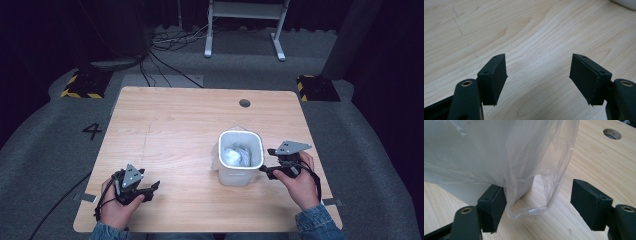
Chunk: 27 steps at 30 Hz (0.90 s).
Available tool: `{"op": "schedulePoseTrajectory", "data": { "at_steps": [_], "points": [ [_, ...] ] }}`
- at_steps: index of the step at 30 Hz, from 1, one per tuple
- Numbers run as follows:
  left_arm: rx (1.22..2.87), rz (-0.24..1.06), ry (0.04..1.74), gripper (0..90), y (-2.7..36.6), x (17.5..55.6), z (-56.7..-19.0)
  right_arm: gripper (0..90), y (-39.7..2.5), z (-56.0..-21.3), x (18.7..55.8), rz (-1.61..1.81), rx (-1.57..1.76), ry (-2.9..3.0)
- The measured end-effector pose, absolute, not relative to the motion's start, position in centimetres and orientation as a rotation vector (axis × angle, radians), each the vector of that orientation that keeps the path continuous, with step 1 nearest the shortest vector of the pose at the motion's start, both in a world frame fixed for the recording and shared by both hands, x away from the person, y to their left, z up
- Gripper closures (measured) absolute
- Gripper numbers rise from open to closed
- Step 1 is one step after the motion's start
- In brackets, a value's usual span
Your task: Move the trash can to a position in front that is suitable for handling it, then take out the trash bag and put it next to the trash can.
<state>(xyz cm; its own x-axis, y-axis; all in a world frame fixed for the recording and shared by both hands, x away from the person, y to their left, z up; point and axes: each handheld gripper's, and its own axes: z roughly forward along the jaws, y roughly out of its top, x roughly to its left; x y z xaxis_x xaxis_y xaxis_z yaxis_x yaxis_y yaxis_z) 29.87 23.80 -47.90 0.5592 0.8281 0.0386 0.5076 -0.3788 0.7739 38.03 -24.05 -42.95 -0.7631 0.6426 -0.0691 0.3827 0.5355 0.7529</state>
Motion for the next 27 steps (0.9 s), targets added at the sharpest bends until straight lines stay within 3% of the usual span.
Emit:
{"op": "schedulePoseTrajectory", "data": {
  "at_steps": [16,27],
  "points": [
    [2.069,0.541,1.019,28.4,22.1,30.3,-47.9,27.2,-20.1,-43.2,39.0,1.088,0.772,2.479],
    [2.08,0.551,0.945,25.1,19.9,30.7,-46.9,25.6,-20.8,-42.5,37.5,1.1,0.753,2.47]
  ]
}}
